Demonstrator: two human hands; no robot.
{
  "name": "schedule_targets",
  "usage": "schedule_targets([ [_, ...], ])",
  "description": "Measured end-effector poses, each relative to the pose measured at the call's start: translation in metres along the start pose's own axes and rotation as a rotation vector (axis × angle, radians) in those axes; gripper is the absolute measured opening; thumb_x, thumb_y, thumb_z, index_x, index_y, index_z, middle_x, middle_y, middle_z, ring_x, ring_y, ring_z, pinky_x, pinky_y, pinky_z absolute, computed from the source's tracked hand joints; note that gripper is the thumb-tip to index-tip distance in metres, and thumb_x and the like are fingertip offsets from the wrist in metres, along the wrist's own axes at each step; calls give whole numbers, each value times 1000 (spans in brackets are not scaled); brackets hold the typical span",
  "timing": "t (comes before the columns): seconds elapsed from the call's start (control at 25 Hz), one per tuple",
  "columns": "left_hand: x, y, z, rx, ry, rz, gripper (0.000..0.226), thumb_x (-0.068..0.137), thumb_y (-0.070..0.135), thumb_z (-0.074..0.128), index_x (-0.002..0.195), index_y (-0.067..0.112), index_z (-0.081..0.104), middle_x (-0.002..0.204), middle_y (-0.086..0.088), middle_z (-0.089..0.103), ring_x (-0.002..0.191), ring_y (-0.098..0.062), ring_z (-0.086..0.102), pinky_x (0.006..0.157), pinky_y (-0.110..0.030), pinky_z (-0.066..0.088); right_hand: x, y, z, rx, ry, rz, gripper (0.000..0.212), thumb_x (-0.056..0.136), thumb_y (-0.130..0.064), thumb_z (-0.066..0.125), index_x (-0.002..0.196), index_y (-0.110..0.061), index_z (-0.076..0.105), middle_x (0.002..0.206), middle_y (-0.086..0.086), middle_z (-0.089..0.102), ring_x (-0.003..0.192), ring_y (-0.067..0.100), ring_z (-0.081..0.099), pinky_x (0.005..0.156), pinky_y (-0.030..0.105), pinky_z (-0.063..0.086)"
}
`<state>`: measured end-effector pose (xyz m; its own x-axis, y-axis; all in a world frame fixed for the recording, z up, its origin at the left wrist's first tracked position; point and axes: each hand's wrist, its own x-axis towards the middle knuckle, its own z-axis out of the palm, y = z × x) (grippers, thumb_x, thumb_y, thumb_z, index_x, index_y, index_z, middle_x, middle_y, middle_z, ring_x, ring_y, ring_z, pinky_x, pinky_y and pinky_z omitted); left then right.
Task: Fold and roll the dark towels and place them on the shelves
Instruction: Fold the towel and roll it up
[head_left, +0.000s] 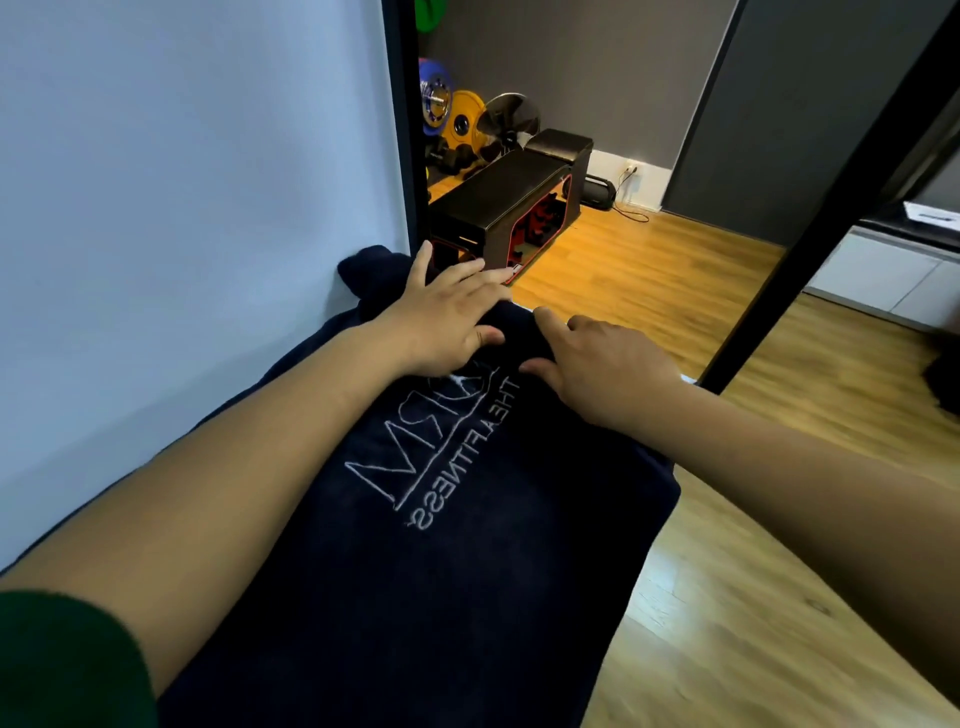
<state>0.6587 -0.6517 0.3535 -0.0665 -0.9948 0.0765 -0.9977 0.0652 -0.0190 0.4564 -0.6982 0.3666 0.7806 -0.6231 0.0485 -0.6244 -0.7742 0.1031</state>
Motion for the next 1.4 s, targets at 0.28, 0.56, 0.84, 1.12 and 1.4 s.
schedule_targets([
  [0.28, -52, 7, 32, -94, 297, 22, 58, 95, 40, 41, 148, 17, 30, 162, 3, 21, 152, -22, 2, 116, -60, -11, -27, -25, 9, 127, 97, 40, 69, 97, -64, 21, 151, -23, 19, 152, 8, 38, 136, 32, 39, 107, 43, 34],
  [0.56, -110, 5, 29, -233, 321, 56, 57, 94, 35, 40, 147, 23, 25, 156, 4, 30, 150, -22, 13, 116, -67, 5, -72, -84, 0, 248, -50, 58, 87, 92, -72, 22, 153, -24, -17, 159, 11, -28, 144, 32, -30, 117, 51, -18],
  [0.84, -128, 9, 18, 18, 383, 24, 54, 94, 37, 40, 146, 25, 39, 123, -3, 53, 116, -33, 49, 109, -73, 18, -75, -68, -58, 468, -184, -34, 77, 92, -58, 52, 153, -28, 17, 158, 6, 27, 145, 27, 22, 119, 42, 22],
  [1.12, -75, -23, -11, 130, 219, 319, 60, 80, 15, 69, 130, 26, 39, 144, -15, 43, 134, -35, 43, 113, -65, 21, -48, -27, -27, 371, -248, 49, 78, 82, -80, 37, 148, -40, 25, 122, -3, 62, 107, 21, 59, 90, 38, 50],
  [1.4, -22, -11, 8, 73, 204, 178, 83, 81, -2, 62, 152, 22, 27, 142, -2, 45, 134, -22, 39, 121, -50, 13, -14, 8, -20, 147, -227, 72, 79, 85, -78, 38, 148, -35, 14, 123, 5, 60, 104, 29, 60, 76, 41, 54],
])
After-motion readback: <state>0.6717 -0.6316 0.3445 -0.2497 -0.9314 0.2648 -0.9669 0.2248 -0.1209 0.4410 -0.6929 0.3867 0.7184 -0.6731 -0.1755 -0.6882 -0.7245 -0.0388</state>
